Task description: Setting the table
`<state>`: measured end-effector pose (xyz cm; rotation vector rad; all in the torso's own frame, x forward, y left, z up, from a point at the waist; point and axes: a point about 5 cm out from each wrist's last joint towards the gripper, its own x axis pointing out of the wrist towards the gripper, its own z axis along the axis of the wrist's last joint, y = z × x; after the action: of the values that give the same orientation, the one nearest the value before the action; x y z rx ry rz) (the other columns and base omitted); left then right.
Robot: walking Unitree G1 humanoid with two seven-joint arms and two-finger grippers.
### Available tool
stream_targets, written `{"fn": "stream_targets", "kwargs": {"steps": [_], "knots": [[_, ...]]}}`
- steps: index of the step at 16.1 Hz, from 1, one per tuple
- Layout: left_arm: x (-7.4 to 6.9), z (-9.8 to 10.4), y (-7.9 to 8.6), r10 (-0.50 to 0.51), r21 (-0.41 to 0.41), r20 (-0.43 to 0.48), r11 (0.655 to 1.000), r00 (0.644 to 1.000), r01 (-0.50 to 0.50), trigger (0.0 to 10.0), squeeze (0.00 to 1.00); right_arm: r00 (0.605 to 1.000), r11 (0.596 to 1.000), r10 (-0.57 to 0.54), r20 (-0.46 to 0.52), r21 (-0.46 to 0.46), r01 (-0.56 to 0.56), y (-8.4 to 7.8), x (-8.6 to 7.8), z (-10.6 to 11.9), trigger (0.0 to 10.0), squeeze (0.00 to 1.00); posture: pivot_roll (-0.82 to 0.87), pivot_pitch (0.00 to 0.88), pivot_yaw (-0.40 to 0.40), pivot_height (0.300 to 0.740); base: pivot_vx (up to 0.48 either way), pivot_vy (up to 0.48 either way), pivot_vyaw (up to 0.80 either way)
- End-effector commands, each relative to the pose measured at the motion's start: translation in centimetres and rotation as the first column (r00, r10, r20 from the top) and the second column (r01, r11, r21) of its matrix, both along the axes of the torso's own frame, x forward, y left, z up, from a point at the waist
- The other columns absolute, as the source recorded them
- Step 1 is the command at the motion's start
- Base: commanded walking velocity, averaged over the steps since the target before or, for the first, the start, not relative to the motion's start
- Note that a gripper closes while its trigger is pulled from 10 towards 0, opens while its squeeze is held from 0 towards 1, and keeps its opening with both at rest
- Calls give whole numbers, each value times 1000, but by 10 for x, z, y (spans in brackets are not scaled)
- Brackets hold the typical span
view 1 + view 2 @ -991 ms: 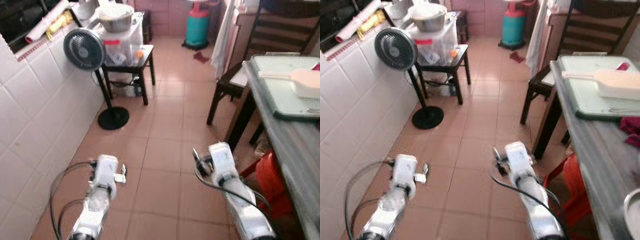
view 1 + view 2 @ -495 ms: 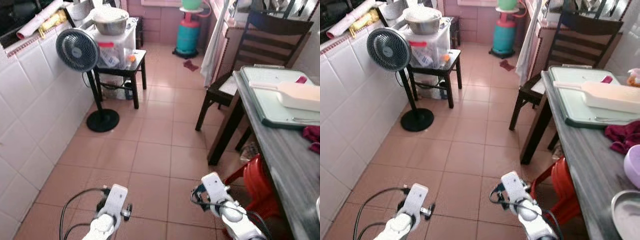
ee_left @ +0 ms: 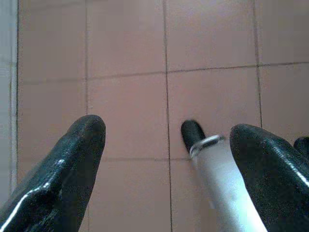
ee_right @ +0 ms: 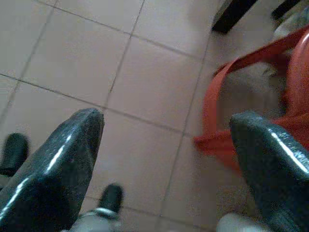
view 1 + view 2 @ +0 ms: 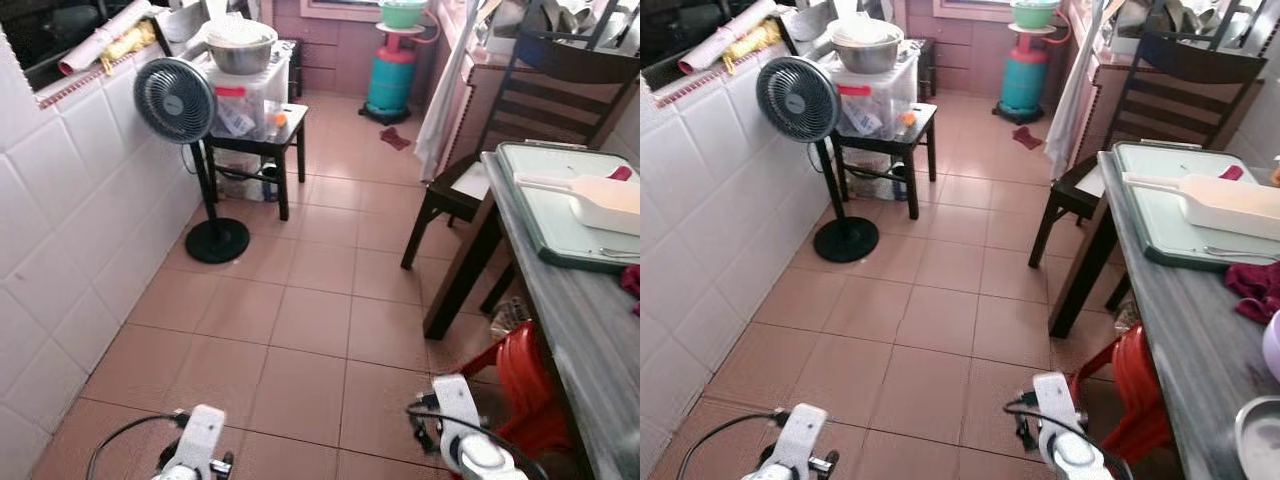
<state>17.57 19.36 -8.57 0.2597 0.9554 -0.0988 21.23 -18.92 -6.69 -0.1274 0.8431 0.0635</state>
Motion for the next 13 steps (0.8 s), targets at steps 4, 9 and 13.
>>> {"fn": "stream_targets", "kwargs": {"steps": [4, 9, 13], "knots": [[-9, -6, -8, 18, -14, -43, 1000, 999, -19, 10000, 0, 989, 995, -101, -106, 15, 103, -12, -27, -14, 10000, 0, -21, 0, 9, 740, 0, 0, 0], [-24, -14, -19, -48, -20, -120, 999, 992, 46, 10000, 0, 985, 991, -116, -128, 47, 123, -10, -24, -13, 10000, 0, -67, 0, 31, 740, 0, 0, 0], [-36, -18, -18, -103, 19, -165, 994, 981, 107, 10000, 0, 984, 992, -110, -139, 48, 118, -6, -22, -14, 10000, 0, -80, 0, 24, 740, 0, 0, -556]]}}
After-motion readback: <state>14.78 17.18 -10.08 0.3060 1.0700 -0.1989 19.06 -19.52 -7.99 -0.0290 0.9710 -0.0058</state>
